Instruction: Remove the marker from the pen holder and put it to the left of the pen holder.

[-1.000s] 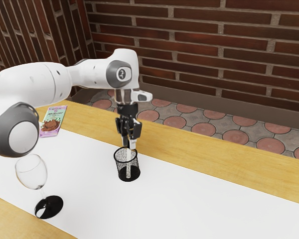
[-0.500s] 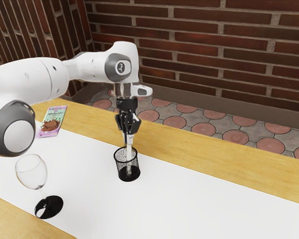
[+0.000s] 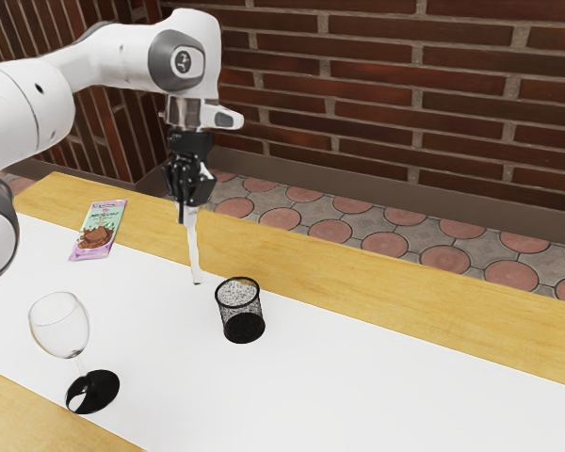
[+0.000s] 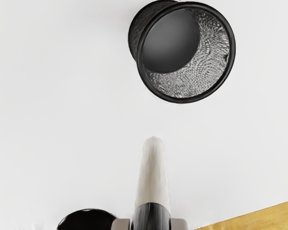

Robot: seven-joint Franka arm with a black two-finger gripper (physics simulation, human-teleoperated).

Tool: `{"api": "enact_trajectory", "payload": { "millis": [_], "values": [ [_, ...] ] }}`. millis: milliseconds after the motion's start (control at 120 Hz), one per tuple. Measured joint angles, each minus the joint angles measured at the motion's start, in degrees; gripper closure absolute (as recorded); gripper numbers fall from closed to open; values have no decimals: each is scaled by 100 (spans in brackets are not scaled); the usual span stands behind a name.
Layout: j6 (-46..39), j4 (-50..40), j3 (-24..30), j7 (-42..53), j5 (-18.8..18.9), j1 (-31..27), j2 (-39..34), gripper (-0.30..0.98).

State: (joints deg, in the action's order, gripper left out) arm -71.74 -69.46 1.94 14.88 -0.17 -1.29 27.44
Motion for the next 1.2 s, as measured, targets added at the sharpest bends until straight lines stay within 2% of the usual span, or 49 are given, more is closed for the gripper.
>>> {"api": "enact_trajectory", "payload": {
  "millis": [233, 467, 608, 767, 867, 958, 1042, 1200],
  "values": [
    [924, 73, -820, -133, 305, 18, 750, 73],
    [1353, 245, -988, -217, 365, -47, 1204, 72],
    [1458, 241, -985, -261, 355, -72, 1346, 68],
    [1522, 238, -981, -303, 334, -77, 1399, 37],
    [1541, 241, -954, -324, 327, -74, 1388, 23],
    [1516, 236, -915, -336, 306, -37, 1258, 15],
    [1382, 182, -668, -345, 257, -40, 928, 10],
    [809, -399, -82, -352, 215, 102, -160, 5]
  ]
}}
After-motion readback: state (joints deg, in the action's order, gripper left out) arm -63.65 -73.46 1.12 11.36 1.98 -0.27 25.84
